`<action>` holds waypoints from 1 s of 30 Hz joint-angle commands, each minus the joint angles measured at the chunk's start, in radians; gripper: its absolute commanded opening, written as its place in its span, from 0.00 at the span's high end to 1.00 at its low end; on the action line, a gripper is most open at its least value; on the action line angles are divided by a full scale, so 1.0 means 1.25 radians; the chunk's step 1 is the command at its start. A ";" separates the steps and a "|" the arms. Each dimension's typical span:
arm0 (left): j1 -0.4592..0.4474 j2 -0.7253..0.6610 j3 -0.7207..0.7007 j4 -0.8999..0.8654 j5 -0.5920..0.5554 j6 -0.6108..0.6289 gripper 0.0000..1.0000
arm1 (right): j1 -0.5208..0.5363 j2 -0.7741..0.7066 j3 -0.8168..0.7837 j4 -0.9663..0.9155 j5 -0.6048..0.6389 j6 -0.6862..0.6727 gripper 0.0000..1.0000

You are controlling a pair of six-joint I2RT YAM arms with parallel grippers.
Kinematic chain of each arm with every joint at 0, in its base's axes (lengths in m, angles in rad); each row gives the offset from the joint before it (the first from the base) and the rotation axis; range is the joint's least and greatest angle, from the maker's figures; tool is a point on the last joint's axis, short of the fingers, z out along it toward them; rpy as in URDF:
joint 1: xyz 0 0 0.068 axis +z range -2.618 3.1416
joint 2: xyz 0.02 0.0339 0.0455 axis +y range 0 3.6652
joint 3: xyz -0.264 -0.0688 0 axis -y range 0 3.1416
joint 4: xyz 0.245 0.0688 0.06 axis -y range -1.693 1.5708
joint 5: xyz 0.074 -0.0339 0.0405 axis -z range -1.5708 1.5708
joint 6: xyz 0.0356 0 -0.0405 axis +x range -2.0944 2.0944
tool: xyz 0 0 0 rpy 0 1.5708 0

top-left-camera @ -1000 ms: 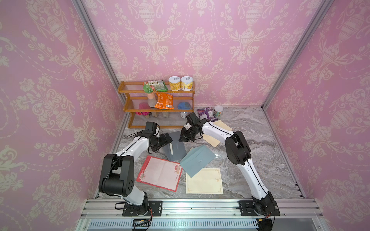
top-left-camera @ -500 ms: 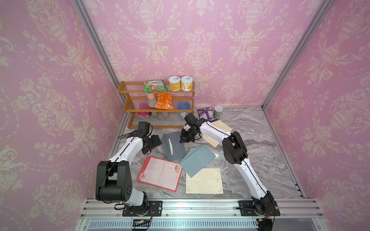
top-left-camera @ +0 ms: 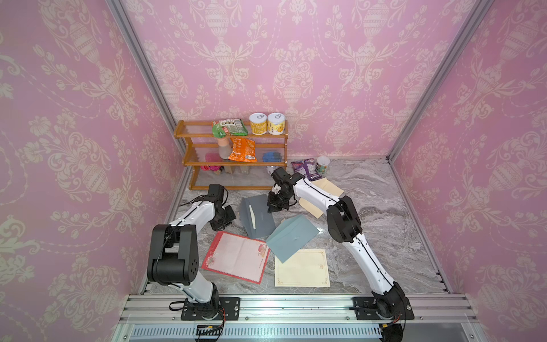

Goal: Fold the letter paper in half and place it into the envelope
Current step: Fold the envelope flap on the envelope.

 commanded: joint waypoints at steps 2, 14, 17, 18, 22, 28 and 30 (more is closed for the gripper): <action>-0.022 0.038 0.010 0.029 0.047 -0.015 1.00 | 0.006 0.021 0.014 -0.052 0.023 -0.028 1.00; -0.097 0.109 0.085 0.071 0.067 -0.036 1.00 | 0.006 0.020 0.007 -0.043 0.012 -0.016 1.00; -0.109 0.130 0.107 0.075 0.070 -0.036 1.00 | 0.005 0.014 -0.003 -0.025 0.001 -0.006 1.00; -0.113 0.137 0.114 0.077 0.072 -0.035 1.00 | 0.005 0.012 -0.007 -0.019 -0.003 -0.003 1.00; -0.131 0.169 0.148 0.080 0.078 -0.035 1.00 | 0.003 0.008 -0.011 -0.001 -0.019 0.011 1.00; -0.158 0.209 0.187 0.078 0.085 -0.035 1.00 | 0.000 0.009 -0.014 0.021 -0.040 0.030 1.00; -0.166 0.216 0.196 0.078 0.086 -0.034 1.00 | -0.001 0.008 -0.018 0.027 -0.046 0.038 1.00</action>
